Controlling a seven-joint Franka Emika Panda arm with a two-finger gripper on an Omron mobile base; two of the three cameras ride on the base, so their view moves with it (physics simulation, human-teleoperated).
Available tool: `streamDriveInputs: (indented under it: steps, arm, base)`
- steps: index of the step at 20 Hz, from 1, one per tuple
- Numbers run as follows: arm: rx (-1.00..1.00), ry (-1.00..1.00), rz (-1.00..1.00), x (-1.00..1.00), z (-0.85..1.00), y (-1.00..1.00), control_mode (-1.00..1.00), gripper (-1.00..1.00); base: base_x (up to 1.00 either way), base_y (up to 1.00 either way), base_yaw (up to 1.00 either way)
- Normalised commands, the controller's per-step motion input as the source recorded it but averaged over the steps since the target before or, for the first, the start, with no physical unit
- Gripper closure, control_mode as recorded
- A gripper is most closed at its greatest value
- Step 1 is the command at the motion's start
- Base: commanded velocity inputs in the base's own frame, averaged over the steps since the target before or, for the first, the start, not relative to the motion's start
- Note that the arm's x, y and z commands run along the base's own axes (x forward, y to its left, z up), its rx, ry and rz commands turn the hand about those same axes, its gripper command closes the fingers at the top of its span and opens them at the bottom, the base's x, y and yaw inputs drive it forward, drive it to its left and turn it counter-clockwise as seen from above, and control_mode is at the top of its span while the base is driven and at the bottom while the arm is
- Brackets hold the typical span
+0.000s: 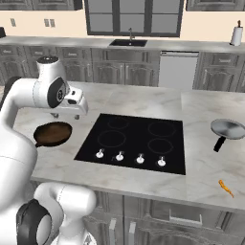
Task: Place both pans onto different burners. Then place the bell pepper and the shrimp on different pans.
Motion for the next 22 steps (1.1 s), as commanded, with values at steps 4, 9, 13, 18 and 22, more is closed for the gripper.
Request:
streamDriveInputs:
  steps: [4, 9, 13, 18, 22]
  arm:
    - [0.0, 0.0, 0.0, -0.12, -0.2, 0.37, -1.0, -1.0]
    - [0.02, 0.0, 0.0, -0.07, -0.22, 0.34, -1.0, -1.0]
    - [0.03, 0.0, 0.0, -0.03, -0.29, 0.34, -1.0, -1.0]
    - [0.04, 0.0, 0.0, -0.09, -0.3, 0.37, -1.0, -1.0]
    - [0.03, 0.0, 0.0, -0.01, -0.24, 0.33, -1.0, -1.0]
  base:
    - [0.0, 0.0, 0.0]
    - [0.0, 0.0, 0.0]
    - [0.0, 0.0, 0.0]
    - [0.0, 0.0, 0.0]
    - [0.0, 0.0, 0.0]
